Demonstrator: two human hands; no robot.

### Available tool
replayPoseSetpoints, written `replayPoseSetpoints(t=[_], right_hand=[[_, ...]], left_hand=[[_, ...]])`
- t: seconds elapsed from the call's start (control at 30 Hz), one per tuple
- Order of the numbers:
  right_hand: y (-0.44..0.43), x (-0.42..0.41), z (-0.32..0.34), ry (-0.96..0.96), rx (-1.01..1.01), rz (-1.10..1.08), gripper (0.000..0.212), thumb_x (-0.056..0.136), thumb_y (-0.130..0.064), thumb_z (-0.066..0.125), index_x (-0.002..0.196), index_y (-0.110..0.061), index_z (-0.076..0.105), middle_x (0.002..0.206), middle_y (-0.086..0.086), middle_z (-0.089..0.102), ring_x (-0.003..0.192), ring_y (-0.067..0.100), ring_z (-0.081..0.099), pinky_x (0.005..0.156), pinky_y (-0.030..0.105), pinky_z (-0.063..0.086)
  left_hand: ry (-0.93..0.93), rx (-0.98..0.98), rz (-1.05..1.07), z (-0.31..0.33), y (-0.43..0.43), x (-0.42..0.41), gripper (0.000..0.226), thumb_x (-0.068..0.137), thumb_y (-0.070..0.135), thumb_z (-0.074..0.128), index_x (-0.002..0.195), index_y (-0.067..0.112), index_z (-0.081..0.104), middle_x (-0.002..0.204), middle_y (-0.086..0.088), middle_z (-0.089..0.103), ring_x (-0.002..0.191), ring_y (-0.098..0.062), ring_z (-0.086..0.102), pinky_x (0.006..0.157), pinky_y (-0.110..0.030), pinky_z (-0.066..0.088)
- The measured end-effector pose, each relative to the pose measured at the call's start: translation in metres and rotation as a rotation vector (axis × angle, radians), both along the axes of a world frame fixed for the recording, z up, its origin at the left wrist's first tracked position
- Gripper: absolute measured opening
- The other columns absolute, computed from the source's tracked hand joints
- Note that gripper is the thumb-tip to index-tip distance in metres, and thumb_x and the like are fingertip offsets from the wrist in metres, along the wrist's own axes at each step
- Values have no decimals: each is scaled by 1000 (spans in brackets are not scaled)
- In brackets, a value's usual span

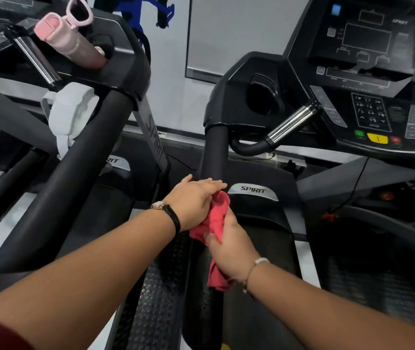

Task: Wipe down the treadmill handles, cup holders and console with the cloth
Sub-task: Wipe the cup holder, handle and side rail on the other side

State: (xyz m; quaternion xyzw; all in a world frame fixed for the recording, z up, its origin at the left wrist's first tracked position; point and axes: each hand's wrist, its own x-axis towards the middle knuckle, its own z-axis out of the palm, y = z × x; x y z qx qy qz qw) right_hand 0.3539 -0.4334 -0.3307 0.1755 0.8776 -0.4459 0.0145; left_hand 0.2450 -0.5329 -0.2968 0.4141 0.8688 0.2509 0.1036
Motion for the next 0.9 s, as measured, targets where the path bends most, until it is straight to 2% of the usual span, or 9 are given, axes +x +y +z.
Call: replayPoseSetpoints(t=[0.13, 0.2, 0.3, 0.43, 0.57, 0.67, 0.73, 0.83, 0.9], right_hand=[[5, -10, -23, -122, -179, -105, 91, 46, -54, 81, 122, -19, 46, 103, -4, 67, 93, 14, 66, 86, 37, 54], [11, -20, -33, -141, -336, -167, 86, 37, -48, 88, 112, -16, 59, 98, 0, 71, 92, 18, 69, 86, 40, 55], [10, -23, -10, -190, -664, -248, 57, 54, -25, 84, 107, -10, 67, 97, 12, 73, 92, 29, 69, 85, 42, 56], [15, -25, 2, -330, -1024, -315, 31, 79, -19, 68, 104, -1, 69, 84, 15, 71, 68, 26, 68, 63, 31, 58], [0, -11, -5, -195, -888, -368, 43, 66, -17, 78, 104, -1, 66, 85, 15, 70, 72, 26, 67, 69, 34, 56], [-12, 16, -7, -177, -450, -221, 63, 51, -26, 85, 105, -8, 59, 92, 4, 69, 84, 19, 65, 78, 32, 54], [-19, 30, -1, -243, -137, -121, 76, 60, -35, 84, 117, -12, 40, 108, 1, 58, 98, 17, 59, 85, 29, 48], [-8, 26, 3, -313, -31, -2, 95, 61, -46, 81, 132, -13, 26, 124, 2, 49, 113, 18, 52, 96, 30, 44], [4, 18, 2, -354, -16, 68, 113, 51, -67, 76, 137, -14, 26, 130, 1, 47, 121, 21, 49, 101, 33, 42]], left_hand=[[23, -68, 10, 4, 7, -3, 50, 95, 9, 33, 140, 30, 41, 135, 3, 54, 129, -11, 44, 117, -33, 9], [20, -66, 36, 8, 10, -7, 50, 94, 8, 35, 138, 30, 44, 130, 3, 59, 123, -13, 49, 115, -32, 11], [17, -81, 43, 11, 13, -10, 51, 91, 6, 37, 135, 31, 47, 128, 4, 61, 121, -13, 51, 116, -34, 11], [-13, -83, 43, 7, 11, -8, 52, 91, 7, 38, 136, 32, 46, 130, 5, 59, 122, -12, 50, 117, -35, 8], [-1, -68, 62, 1, 10, -6, 55, 90, 5, 37, 136, 34, 45, 126, 4, 62, 121, -12, 52, 116, -36, 6], [-4, -48, 85, -1, 11, -6, 58, 89, 1, 37, 135, 35, 46, 124, 3, 63, 120, -13, 52, 116, -35, 6], [-19, -38, 79, -1, 10, -6, 55, 90, 3, 38, 136, 34, 46, 124, 4, 62, 121, -12, 51, 117, -36, 6], [-7, -65, 21, -8, 3, -1, 49, 95, 18, 44, 140, 34, 39, 145, 12, 42, 136, -7, 34, 117, -41, 5], [6, -111, -33, -15, -3, 2, 48, 97, 26, 42, 143, 37, 32, 153, 20, 22, 142, -5, 18, 116, -47, 3]])
